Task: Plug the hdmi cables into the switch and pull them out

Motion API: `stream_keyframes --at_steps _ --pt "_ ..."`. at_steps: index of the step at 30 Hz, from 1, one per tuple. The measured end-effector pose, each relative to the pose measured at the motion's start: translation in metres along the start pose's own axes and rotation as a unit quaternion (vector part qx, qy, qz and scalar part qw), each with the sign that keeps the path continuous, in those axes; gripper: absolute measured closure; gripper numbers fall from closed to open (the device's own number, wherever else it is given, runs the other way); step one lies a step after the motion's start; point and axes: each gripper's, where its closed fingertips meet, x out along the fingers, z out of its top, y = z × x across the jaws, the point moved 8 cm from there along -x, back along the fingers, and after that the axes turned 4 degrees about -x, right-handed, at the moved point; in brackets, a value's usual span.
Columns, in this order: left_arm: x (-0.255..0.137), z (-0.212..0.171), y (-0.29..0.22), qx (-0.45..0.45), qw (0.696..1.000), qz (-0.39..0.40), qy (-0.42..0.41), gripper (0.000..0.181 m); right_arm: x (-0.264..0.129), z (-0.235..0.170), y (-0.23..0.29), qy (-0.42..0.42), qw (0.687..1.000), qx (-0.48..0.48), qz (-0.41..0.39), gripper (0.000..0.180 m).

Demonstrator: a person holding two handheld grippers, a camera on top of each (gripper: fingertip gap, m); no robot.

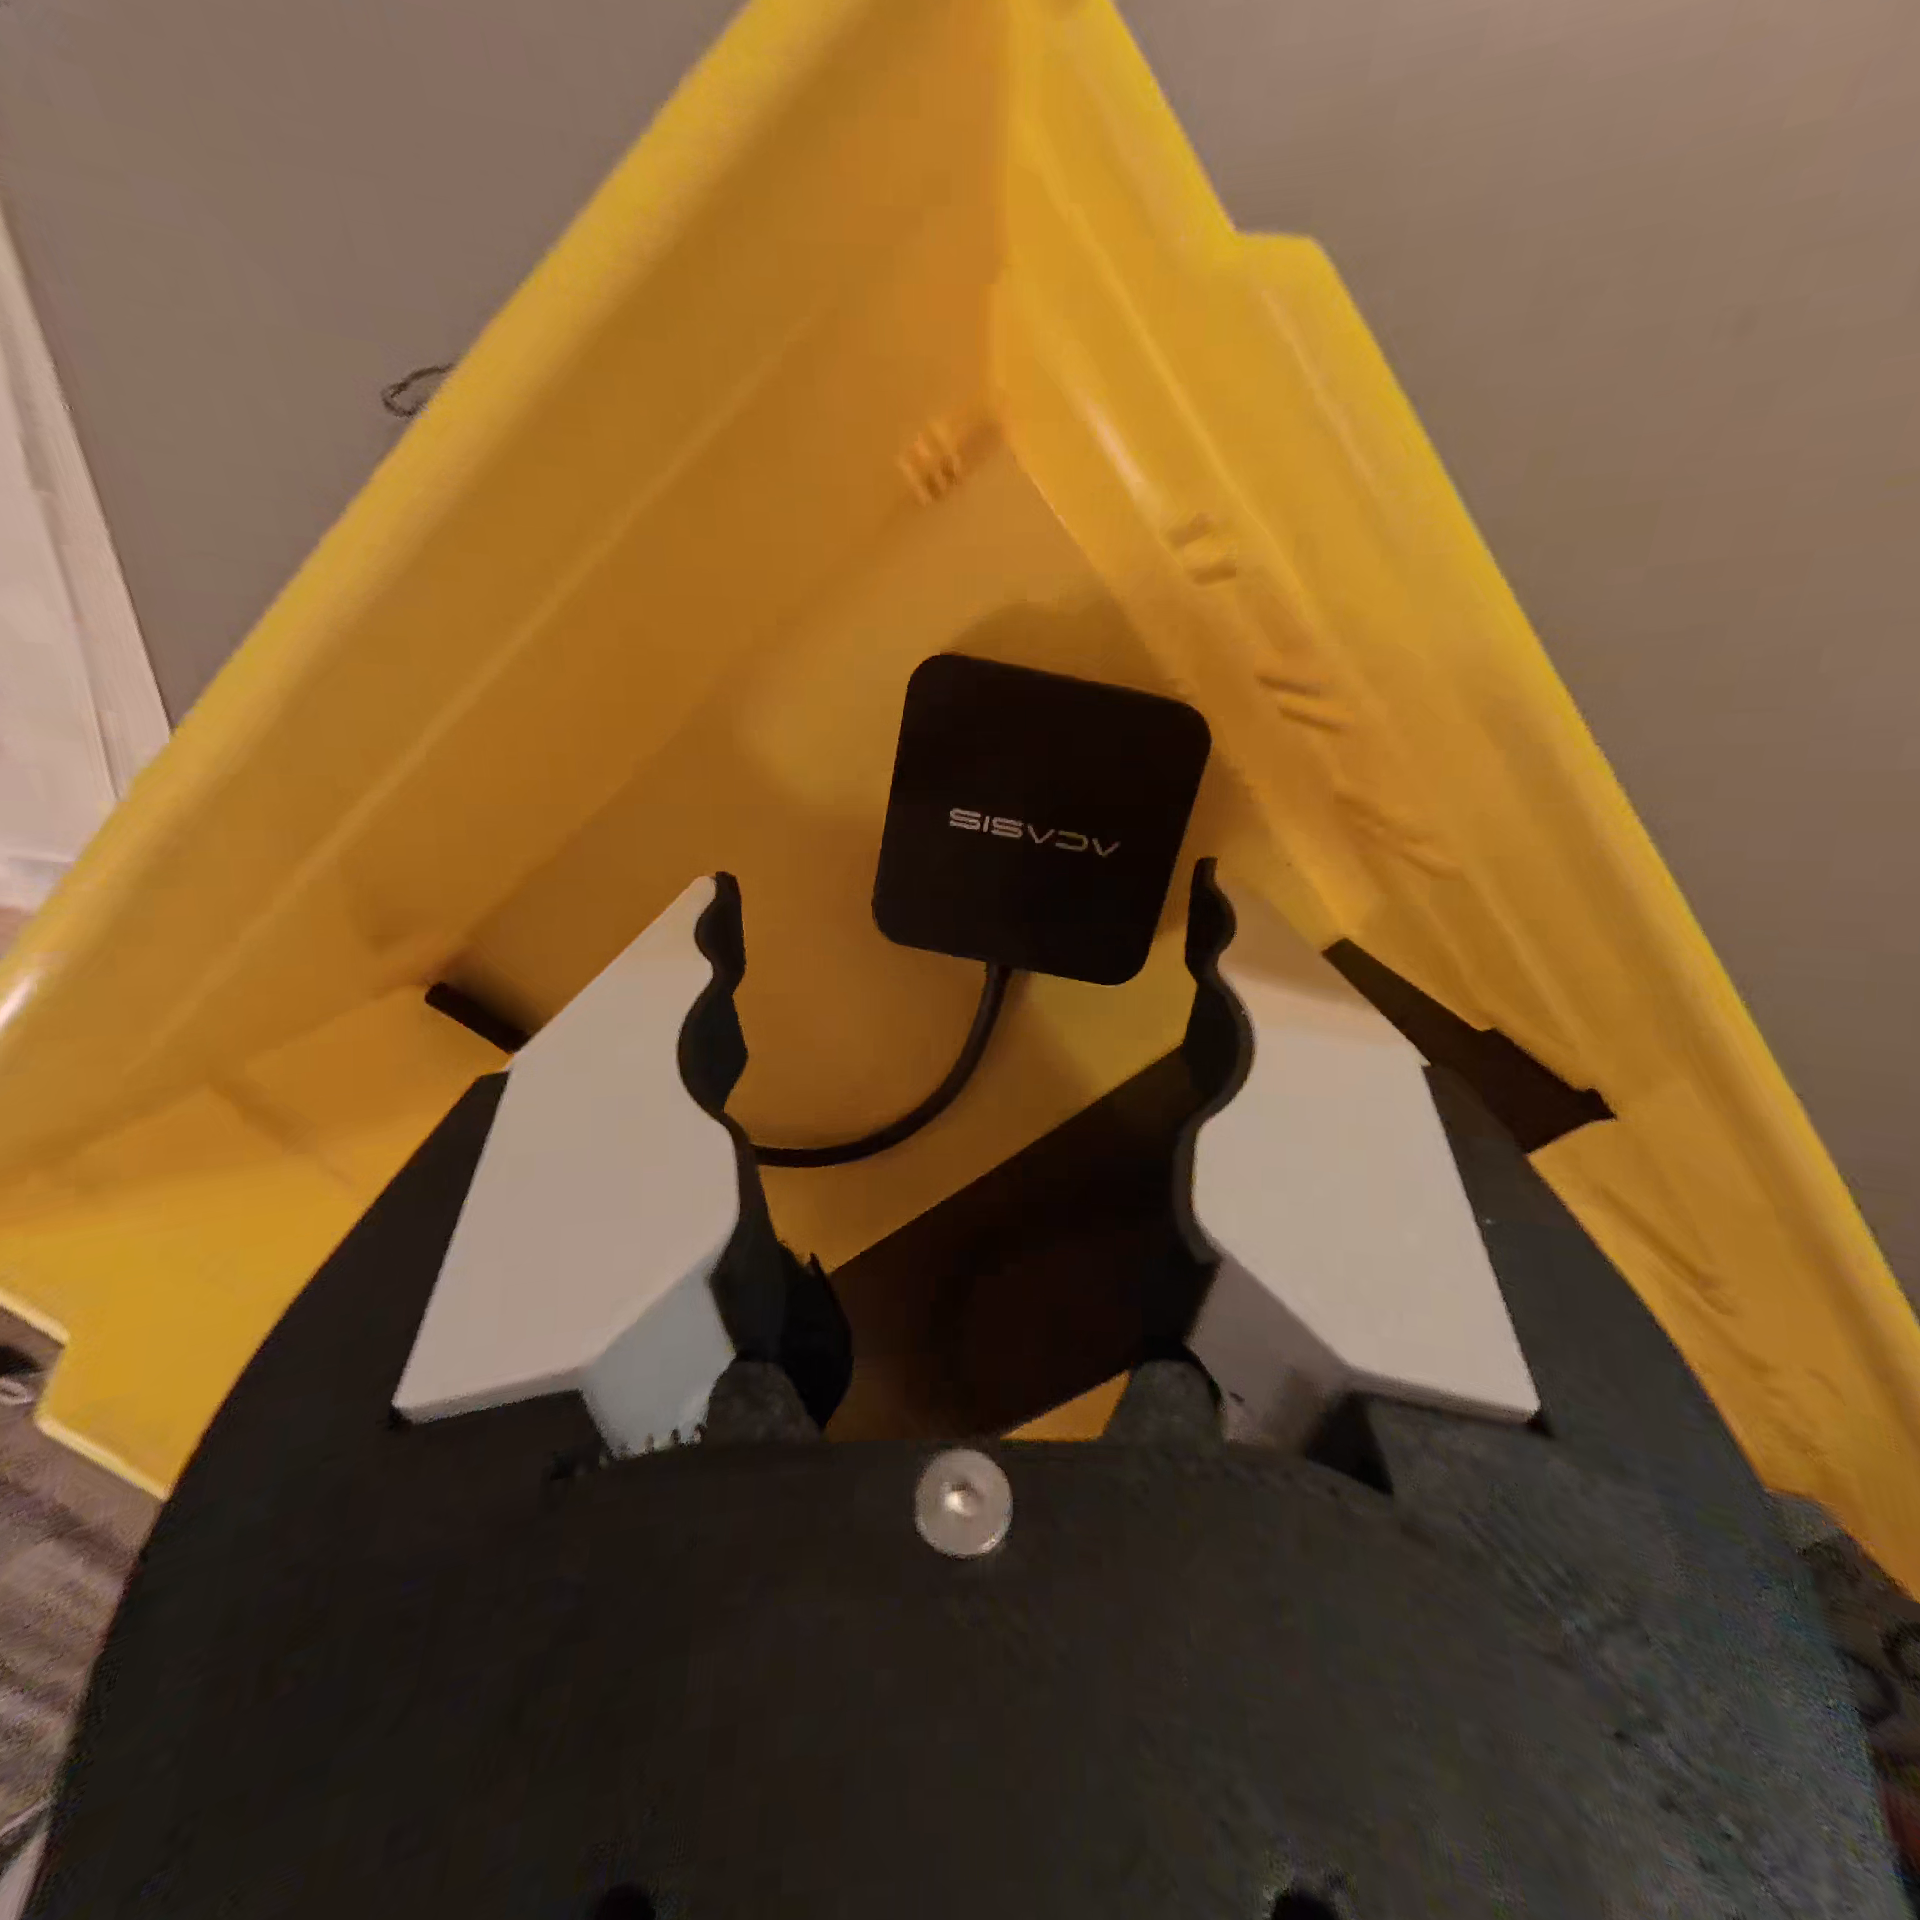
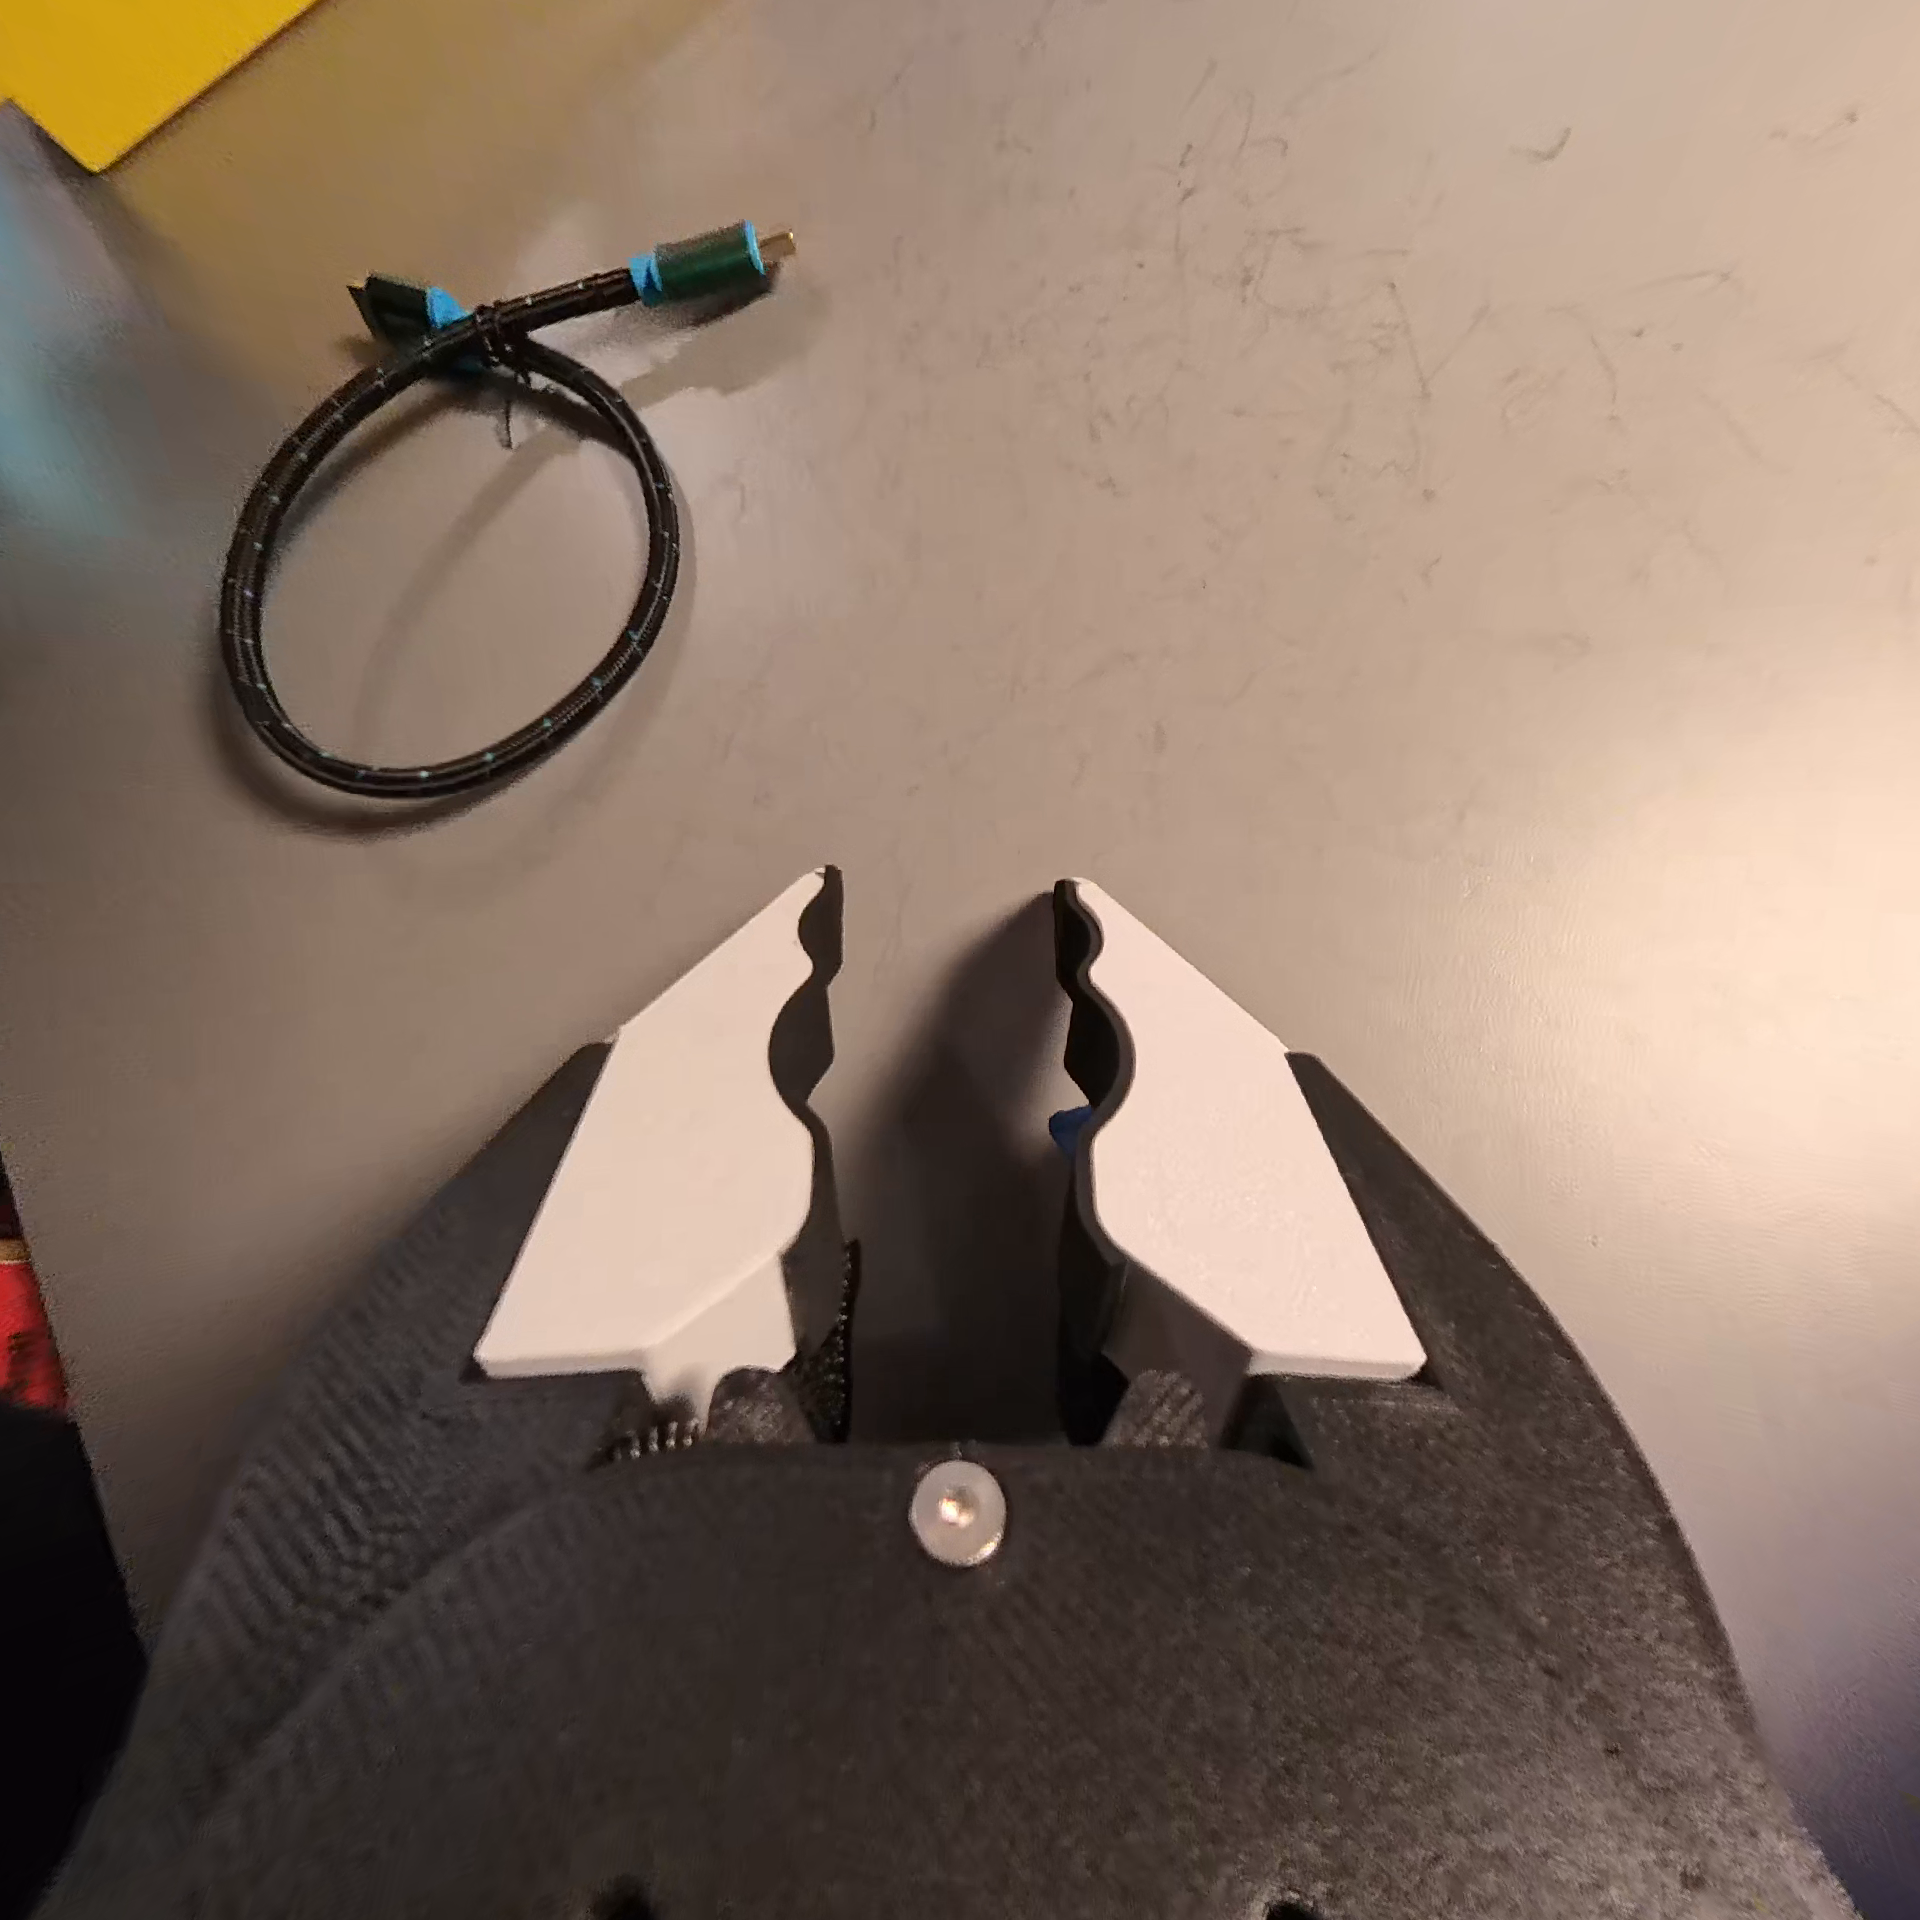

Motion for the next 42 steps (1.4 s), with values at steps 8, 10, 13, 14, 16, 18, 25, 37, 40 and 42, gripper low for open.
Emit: stream_keyframes --at_steps 8,10,13,14,16,18,25,37,40,42 --pt "0.032 0.009 -0.005 0.034 0.994 -0.019 0.102 0.093 0.002 0.004 -0.003 0.003 1.0 0.011 0.018 0.137" --pt "0.03 0.01 -0.005 0.03 0.995 -0.021 0.088 0.113 0.002 0.004 -0.002 0.004 1.0 0.005 0.022 0.136" --pt "0.025 0.005 -0.001 0.017 0.997 -0.012 0.078 0.113 0.003 0.009 -0.003 -0.01 1.0 -0.013 0.016 0.136" --pt "0.019 0.003 0.002 0.008 0.998 0.0 0.065 0.113 0.003 0.012 -0.003 -0.021 0.999 -0.02 0.013 0.136" --pt "-0.003 0.001 0.007 -0.013 0.999 0.018 0.024 0.114 0.003 0.019 -0.004 -0.044 0.999 -0.031 0.009 0.137" --pt "-0.034 0.0 0.008 -0.029 0.998 0.054 -0.026 0.114 0.003 0.03 -0.005 -0.061 0.997 -0.038 0.01 0.137" --pt "-0.168 0.031 -0.05 0.018 0.95 0.192 -0.244 0.114 0.01 0.088 0.002 -0.126 0.986 -0.11 0.029 0.137" --pt "-0.092 0.155 -0.256 0.22 0.899 -0.141 -0.351 0.114 0.025 0.121 -0.005 -0.284 0.944 -0.158 0.051 0.134" --pt "-0.059 0.177 -0.276 0.246 0.889 -0.227 -0.311 0.114 0.021 0.106 -0.021 -0.284 0.937 -0.205 0.012 0.128" --pt "-0.047 0.188 -0.284 0.255 0.866 -0.299 -0.308 0.114 0.02 0.102 -0.029 -0.288 0.93 -0.227 -0.011 0.122"
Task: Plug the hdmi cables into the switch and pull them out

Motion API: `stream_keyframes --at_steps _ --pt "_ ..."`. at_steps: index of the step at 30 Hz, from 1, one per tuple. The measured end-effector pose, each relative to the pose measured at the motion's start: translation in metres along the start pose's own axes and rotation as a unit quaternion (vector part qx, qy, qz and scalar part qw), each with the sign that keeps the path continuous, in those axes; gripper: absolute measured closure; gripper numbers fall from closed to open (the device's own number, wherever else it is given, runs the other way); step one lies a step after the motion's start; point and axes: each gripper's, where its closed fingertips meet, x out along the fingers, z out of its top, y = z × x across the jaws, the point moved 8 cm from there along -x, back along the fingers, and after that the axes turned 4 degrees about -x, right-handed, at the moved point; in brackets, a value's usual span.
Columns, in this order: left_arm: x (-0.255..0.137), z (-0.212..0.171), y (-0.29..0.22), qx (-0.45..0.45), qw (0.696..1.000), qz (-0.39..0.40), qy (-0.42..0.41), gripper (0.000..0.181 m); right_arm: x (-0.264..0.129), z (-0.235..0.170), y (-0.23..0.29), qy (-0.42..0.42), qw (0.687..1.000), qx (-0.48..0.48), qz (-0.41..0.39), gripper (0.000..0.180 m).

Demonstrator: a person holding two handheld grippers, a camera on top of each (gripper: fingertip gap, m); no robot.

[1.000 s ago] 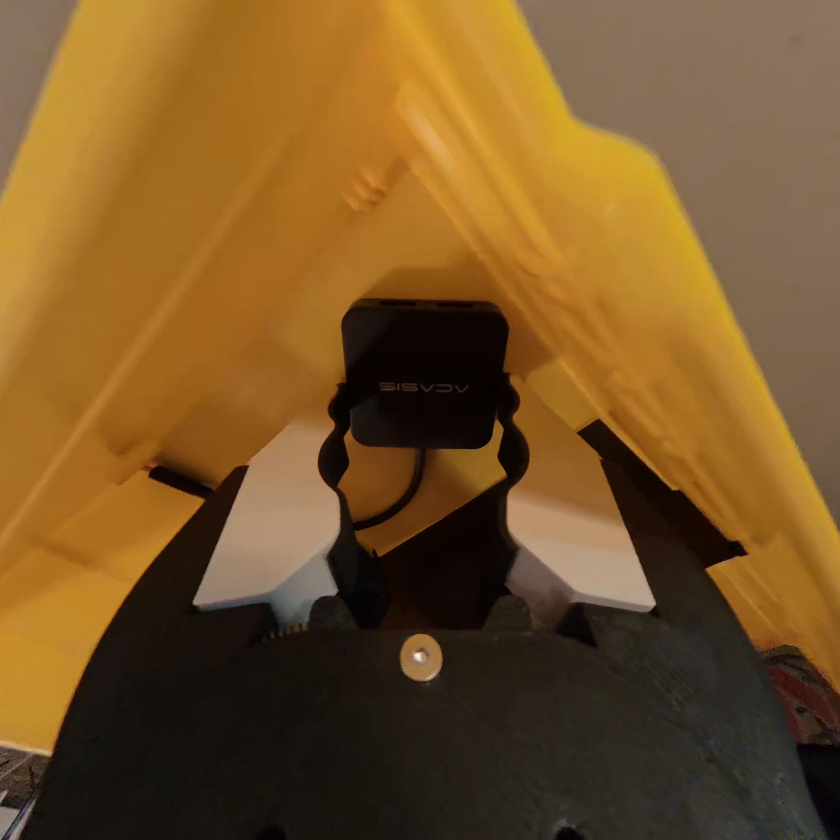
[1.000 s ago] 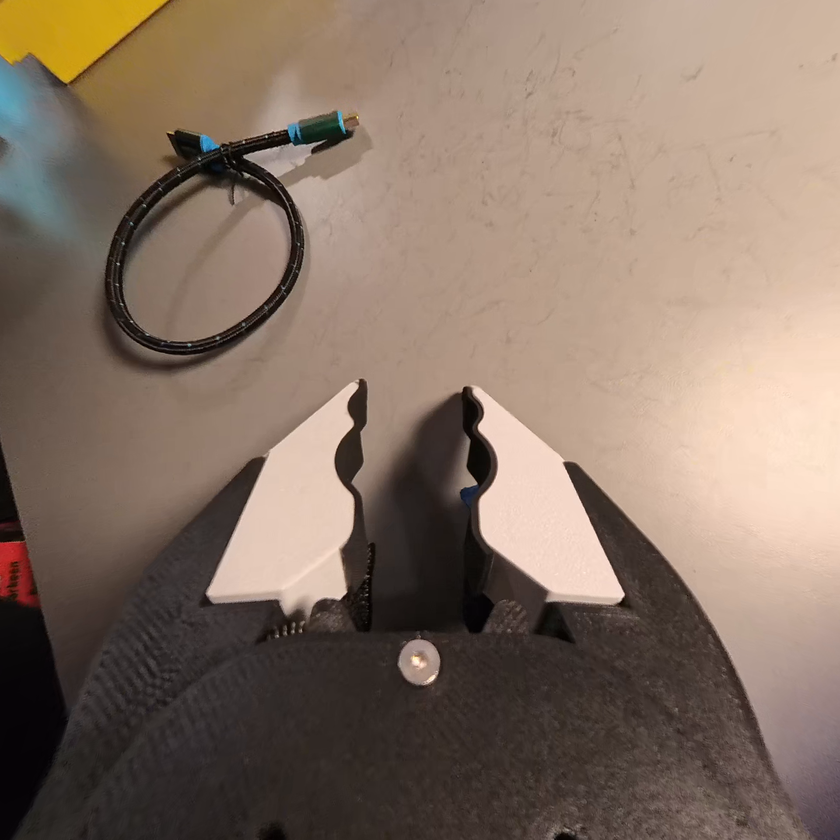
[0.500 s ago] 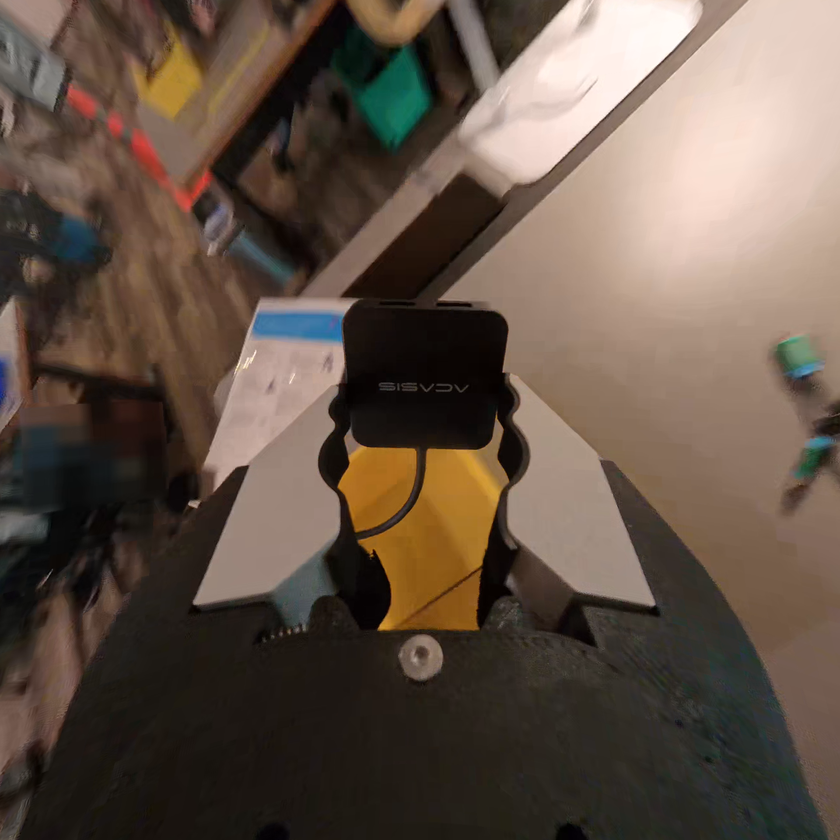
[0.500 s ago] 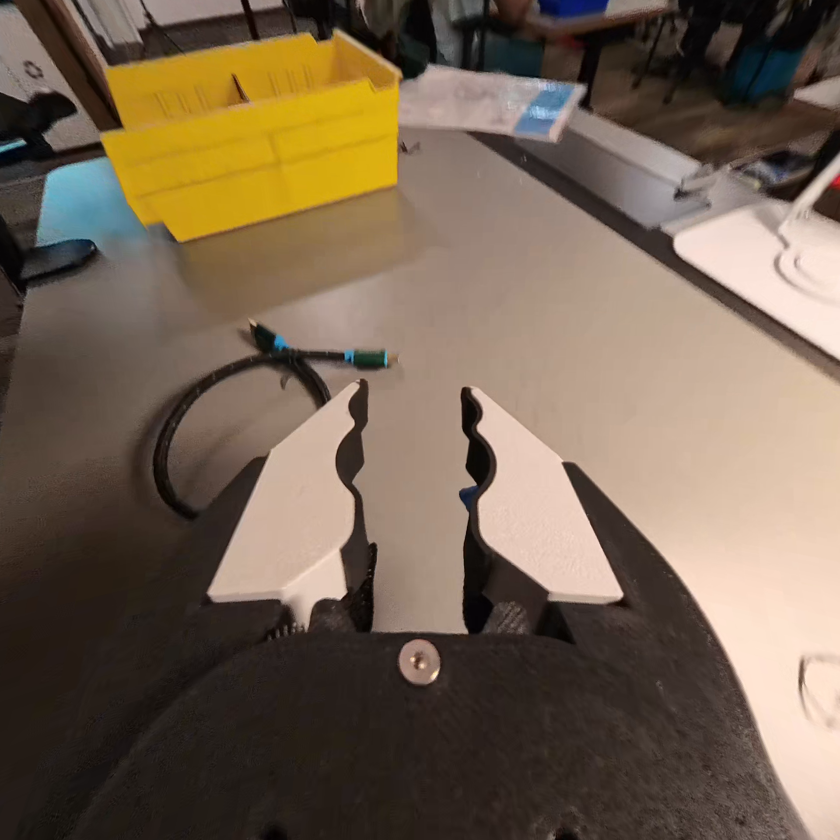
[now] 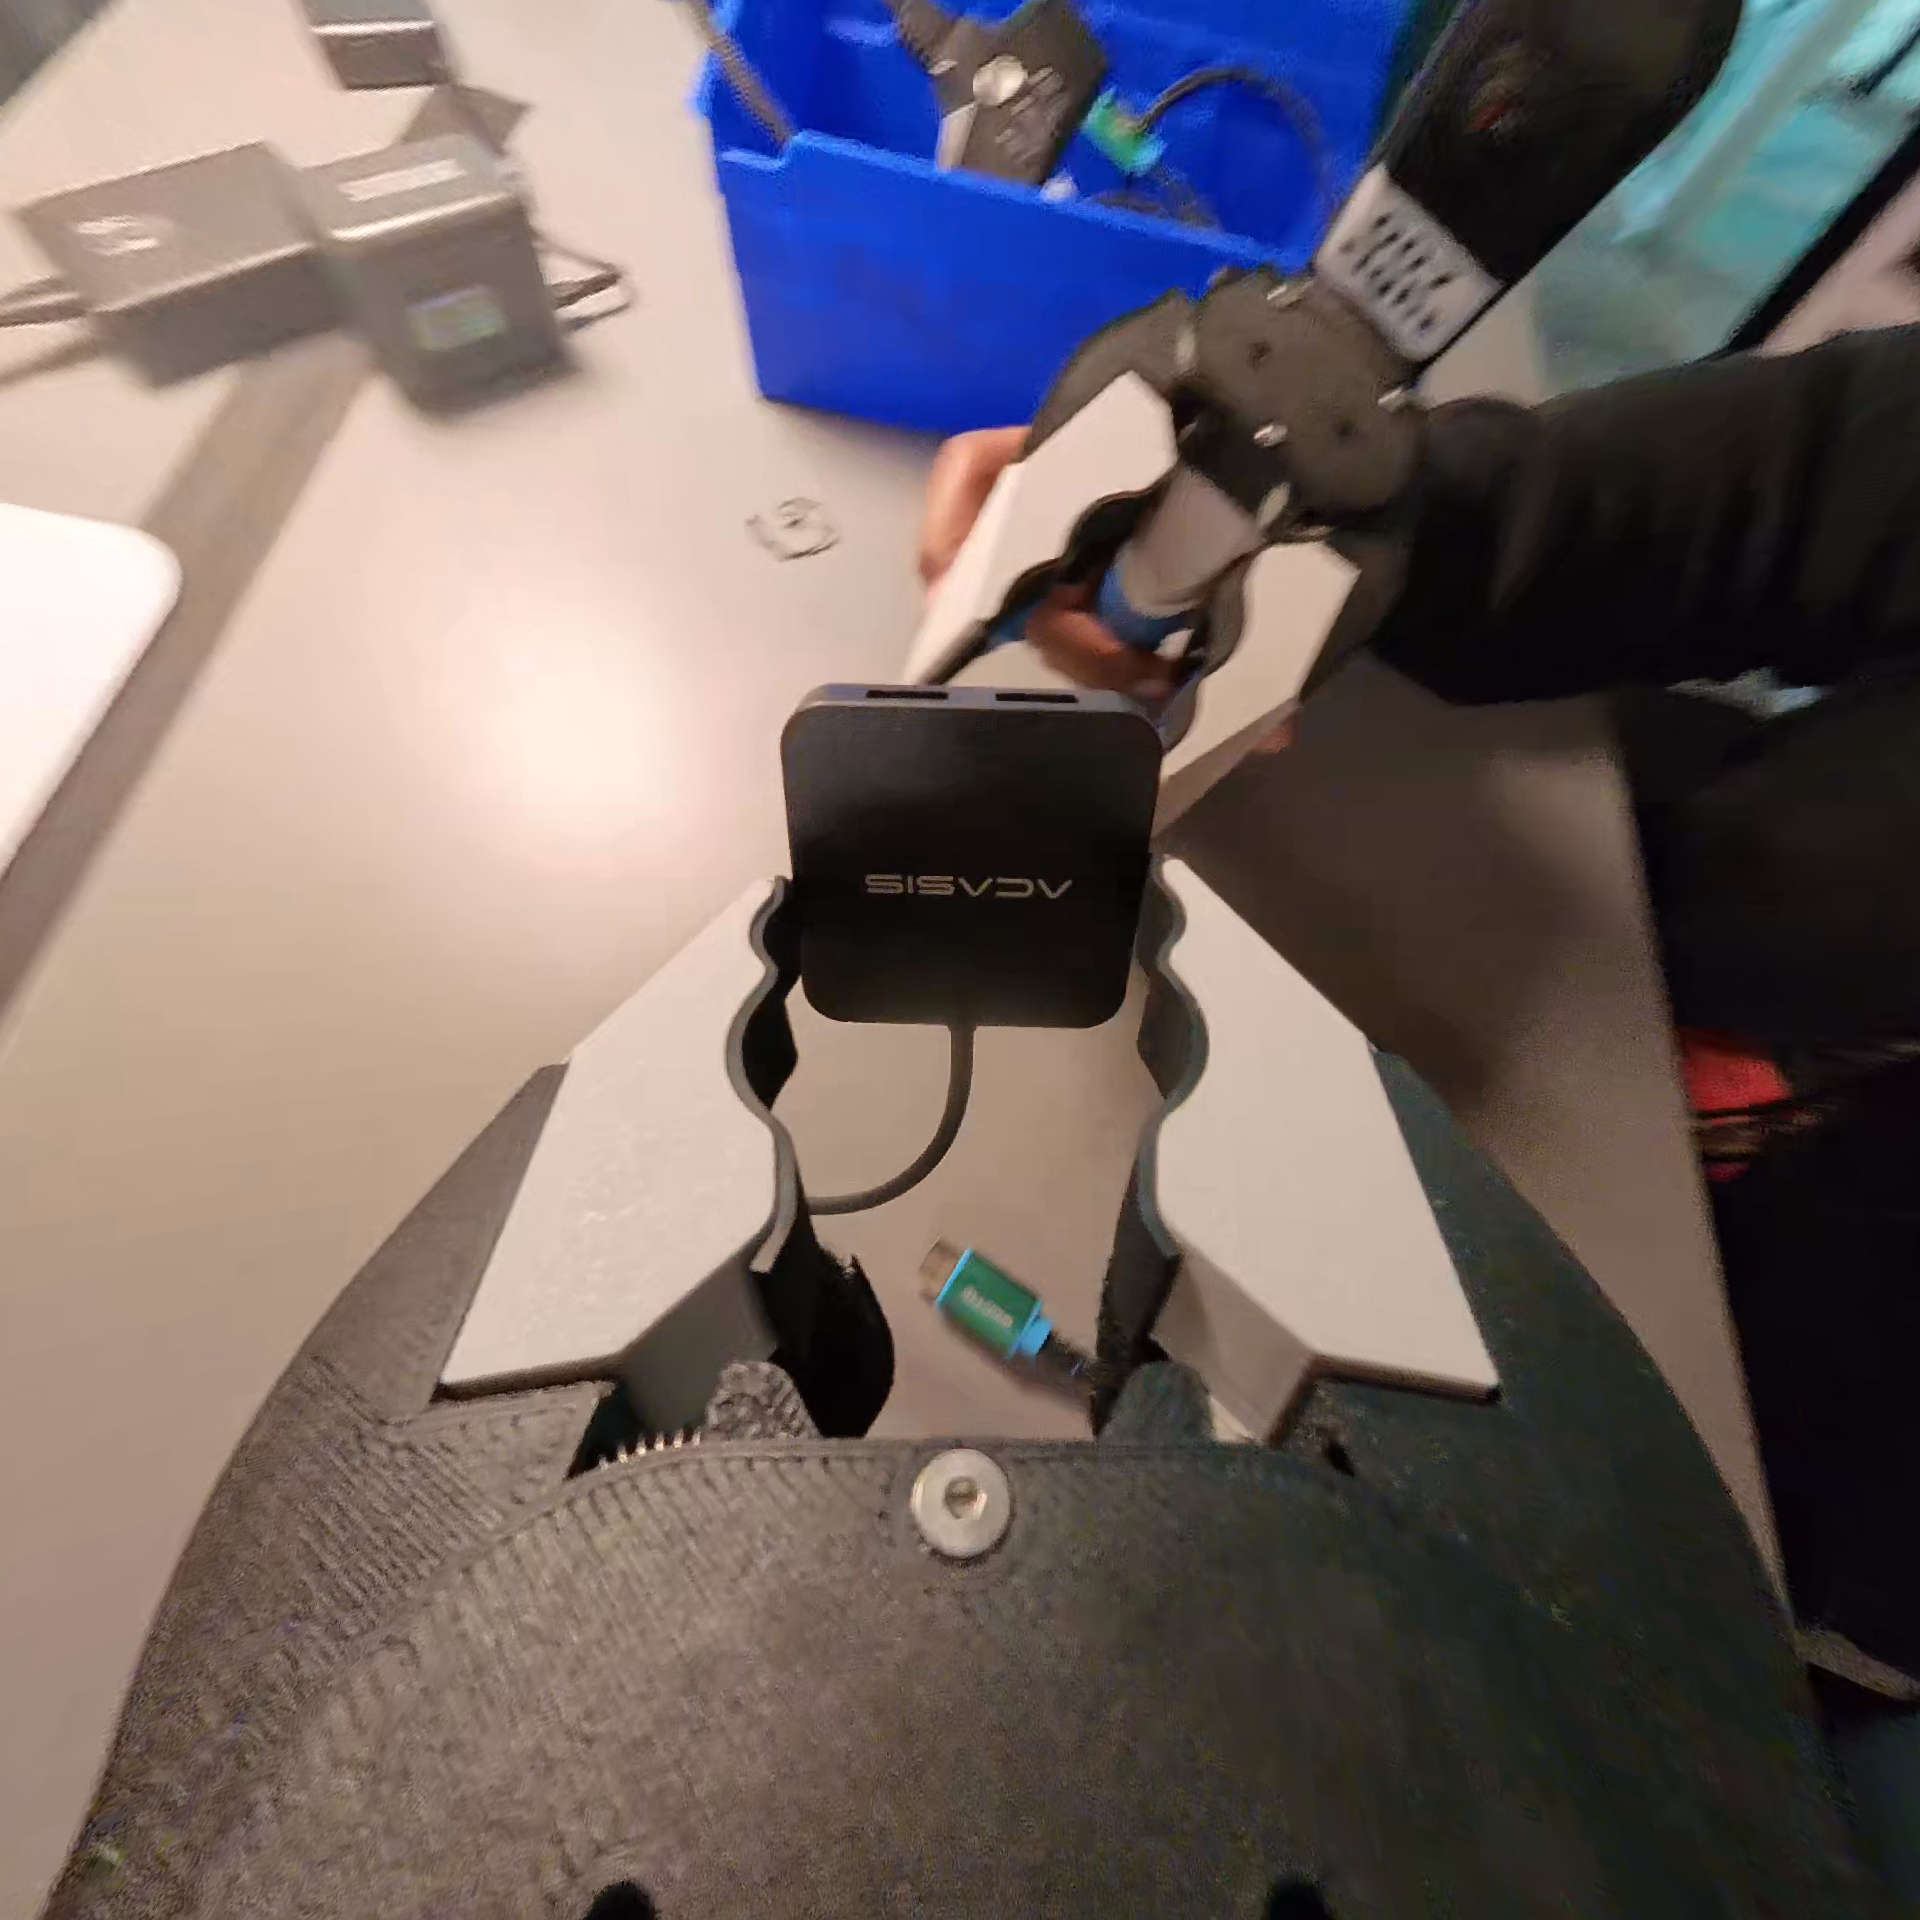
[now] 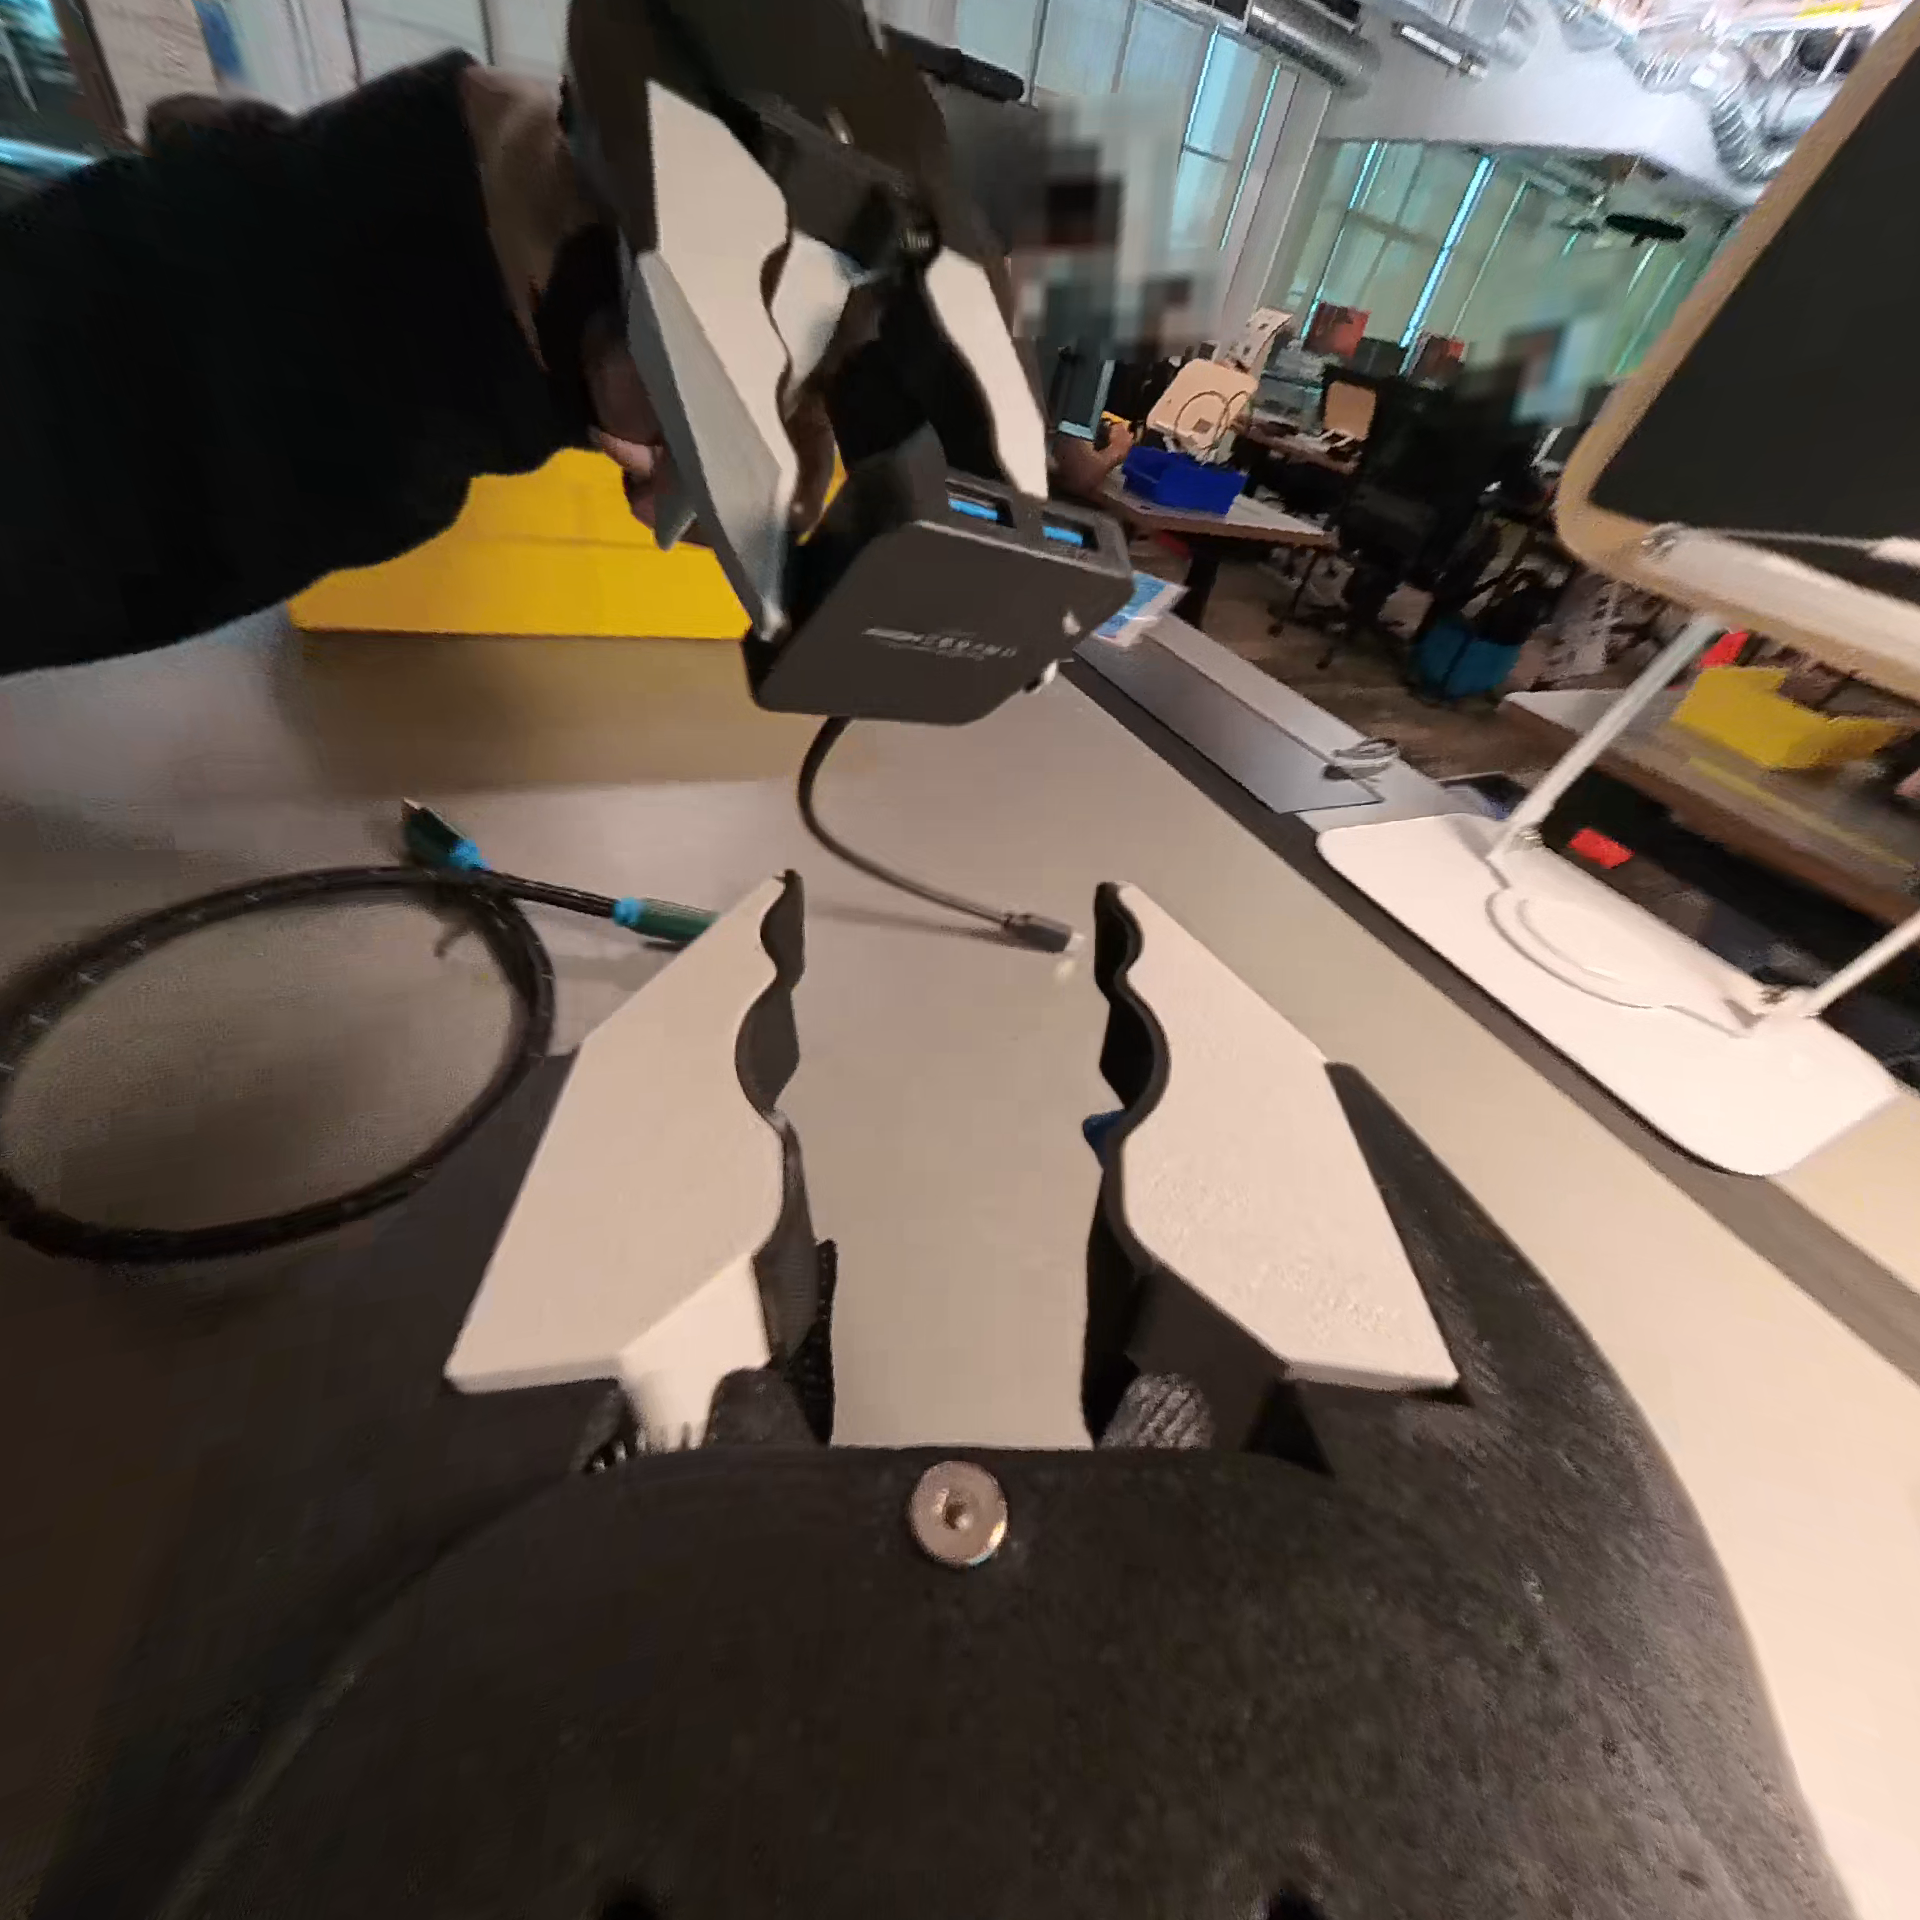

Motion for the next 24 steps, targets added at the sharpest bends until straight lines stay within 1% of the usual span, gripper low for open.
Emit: stream_keyframes --at_steps 3,6,9,11,12,13,14,16,17,19,21,22,24 --pt "0.019 -0.002 0.003 -0.01 0.994 -0.108 -0.01 0.114 -0.002 0.0 -0.004 -0.01 0.999 -0.029 -0.012 0.112" --pt "0.035 -0.008 0.003 0.001 0.984 -0.176 0.012 0.114 -0.004 0.004 0.0 -0.023 0.996 -0.081 -0.013 0.103" --pt "0.05 -0.014 0.001 0.013 0.972 -0.226 0.057 0.114 -0.006 0.008 0.013 -0.018 0.986 -0.164 0.006 0.096" --pt "0.058 -0.016 0.0 0.019 0.965 -0.245 0.086 0.114 -0.005 0.006 0.023 -0.003 0.977 -0.212 0.022 0.099" --pt "0.062 -0.015 0.0 0.02 0.964 -0.248 0.095 0.114 -0.003 0.004 0.026 0.008 0.973 -0.229 0.025 0.108" --pt "0.064 -0.014 0.001 0.018 0.965 -0.243 0.098 0.114 -0.002 0.001 0.028 0.019 0.97 -0.242 0.027 0.124" --pt "0.065 -0.013 0.003 0.013 0.969 -0.229 0.094 0.114 -0.001 -0.003 0.028 0.032 0.968 -0.249 0.024 0.146" --pt "0.062 -0.011 0.01 -0.006 0.98 -0.186 0.065 0.116 0.001 -0.01 0.024 0.053 0.966 -0.254 0.005 0.16" --pt "0.057 -0.009 0.014 -0.02 0.987 -0.158 0.038 0.119 0.001 -0.013 0.022 0.056 0.966 -0.252 0.003 0.166" --pt "0.041 -0.012 0.024 -0.042 0.996 -0.079 -0.015 0.116 0.001 -0.015 0.019 0.052 0.971 -0.235 -0.001 0.166" --pt "0.022 -0.024 0.029 -0.066 0.996 -0.014 -0.051 0.115 0.001 -0.016 0.016 0.052 0.974 -0.222 -0.009 0.166" --pt "0.014 -0.033 0.029 -0.079 0.995 0.005 -0.06 0.115 0.001 -0.016 0.015 0.054 0.974 -0.22 -0.014 0.166" --pt "0.002 -0.052 0.025 -0.106 0.993 0.027 -0.051 0.115 0.002 -0.017 0.013 0.063 0.972 -0.225 -0.024 0.166"
